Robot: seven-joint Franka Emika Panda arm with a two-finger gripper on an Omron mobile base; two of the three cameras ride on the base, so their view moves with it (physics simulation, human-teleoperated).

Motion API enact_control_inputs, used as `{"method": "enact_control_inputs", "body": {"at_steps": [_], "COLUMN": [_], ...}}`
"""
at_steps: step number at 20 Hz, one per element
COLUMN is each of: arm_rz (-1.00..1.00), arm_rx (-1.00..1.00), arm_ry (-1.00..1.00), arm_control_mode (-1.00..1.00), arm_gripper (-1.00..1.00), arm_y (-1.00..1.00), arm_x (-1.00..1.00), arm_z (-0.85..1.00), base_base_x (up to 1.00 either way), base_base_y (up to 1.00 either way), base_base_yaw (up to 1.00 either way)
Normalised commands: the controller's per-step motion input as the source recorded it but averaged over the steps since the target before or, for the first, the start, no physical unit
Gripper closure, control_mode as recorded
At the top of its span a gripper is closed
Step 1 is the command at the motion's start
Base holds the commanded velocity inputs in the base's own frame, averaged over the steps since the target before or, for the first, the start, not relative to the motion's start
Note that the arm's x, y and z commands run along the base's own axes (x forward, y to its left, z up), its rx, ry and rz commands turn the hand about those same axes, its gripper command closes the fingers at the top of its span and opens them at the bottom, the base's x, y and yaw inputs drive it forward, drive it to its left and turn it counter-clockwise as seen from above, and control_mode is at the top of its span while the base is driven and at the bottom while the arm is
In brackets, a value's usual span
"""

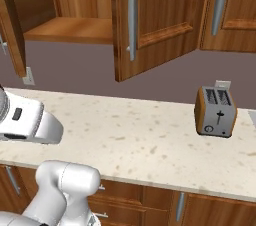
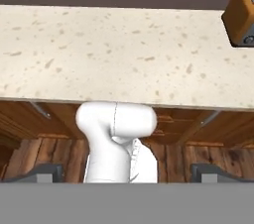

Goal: Close all open cabinet doors.

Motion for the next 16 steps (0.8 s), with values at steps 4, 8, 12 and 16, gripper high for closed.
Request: {"method": "enact_control_inputs", "body": {"at_steps": [4,8,12,16], "arm_rz": [0.19,0.19,0.2,0.17], "arm_rx": [0.03,0.07,0.05,0.08], "arm_ry": [-0.47,-0.44,-0.44,-0.36], "arm_control_mode": [-1.0,-1.0,-1.0,-1.0], "arm_gripper": [-1.0,-1.0,-1.0,-1.0], "arm_y": [-0.53,-0.62,-0.51,-0.45], "arm_x": [0.04,0.12,0.16,0.38], "arm_z": [0.25,0.26,0.13,0.13], "base_base_x": [0.0,0.0,0.0,0.0], "base_base_y": [0.0,0.0,0.0,0.0], "base_base_yaw": [0.0,0.0,0.0,0.0]}}
